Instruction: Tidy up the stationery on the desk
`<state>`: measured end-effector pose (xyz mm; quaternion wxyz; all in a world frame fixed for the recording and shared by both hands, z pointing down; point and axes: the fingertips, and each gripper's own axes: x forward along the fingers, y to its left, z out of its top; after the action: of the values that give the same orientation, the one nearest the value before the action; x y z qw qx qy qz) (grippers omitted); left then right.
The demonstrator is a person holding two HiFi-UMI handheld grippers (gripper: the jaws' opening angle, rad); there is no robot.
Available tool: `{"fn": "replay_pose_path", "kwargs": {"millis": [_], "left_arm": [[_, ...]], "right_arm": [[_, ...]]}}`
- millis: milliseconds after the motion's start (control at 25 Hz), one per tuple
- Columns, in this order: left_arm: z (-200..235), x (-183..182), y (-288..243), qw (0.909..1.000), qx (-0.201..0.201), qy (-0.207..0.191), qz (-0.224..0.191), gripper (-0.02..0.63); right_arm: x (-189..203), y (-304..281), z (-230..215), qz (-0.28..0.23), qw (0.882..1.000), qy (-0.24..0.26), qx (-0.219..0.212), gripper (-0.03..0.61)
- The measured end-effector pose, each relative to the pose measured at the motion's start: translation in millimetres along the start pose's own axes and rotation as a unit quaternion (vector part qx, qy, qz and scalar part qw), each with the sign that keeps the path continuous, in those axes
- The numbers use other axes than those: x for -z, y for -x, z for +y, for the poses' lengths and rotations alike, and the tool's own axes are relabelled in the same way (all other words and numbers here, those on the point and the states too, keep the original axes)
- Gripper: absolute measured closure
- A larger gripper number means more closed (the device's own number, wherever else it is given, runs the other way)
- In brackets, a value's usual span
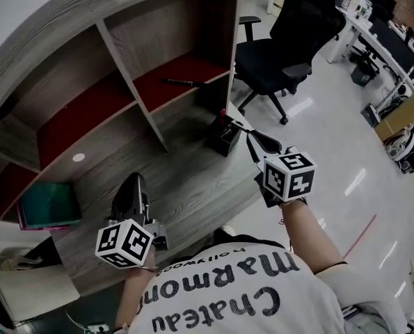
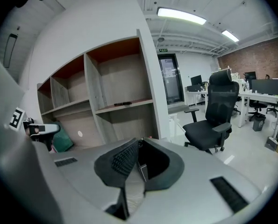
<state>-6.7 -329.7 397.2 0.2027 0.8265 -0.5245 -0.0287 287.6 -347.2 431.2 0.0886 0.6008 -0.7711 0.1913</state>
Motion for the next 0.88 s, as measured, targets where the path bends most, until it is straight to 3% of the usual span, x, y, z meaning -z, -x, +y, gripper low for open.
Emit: {"fn": "replay_pose_path", "kwargs": {"millis": [360,880], "left_arm": [[-0.9,9.7,-7.5,0.9993,-0.036,0.003,0.003,0.598],[9.2,12.8,-7.2,0.9972,-0.073,0.010,0.003,0.598]], "right_arm": [[37.1,-31.0,-16.8,0.085,0.996,0.018,-0.031,0.537],[63.3,-67.6,-14.8,0.169,0.983,0.053,-0.050,0.537]]}}
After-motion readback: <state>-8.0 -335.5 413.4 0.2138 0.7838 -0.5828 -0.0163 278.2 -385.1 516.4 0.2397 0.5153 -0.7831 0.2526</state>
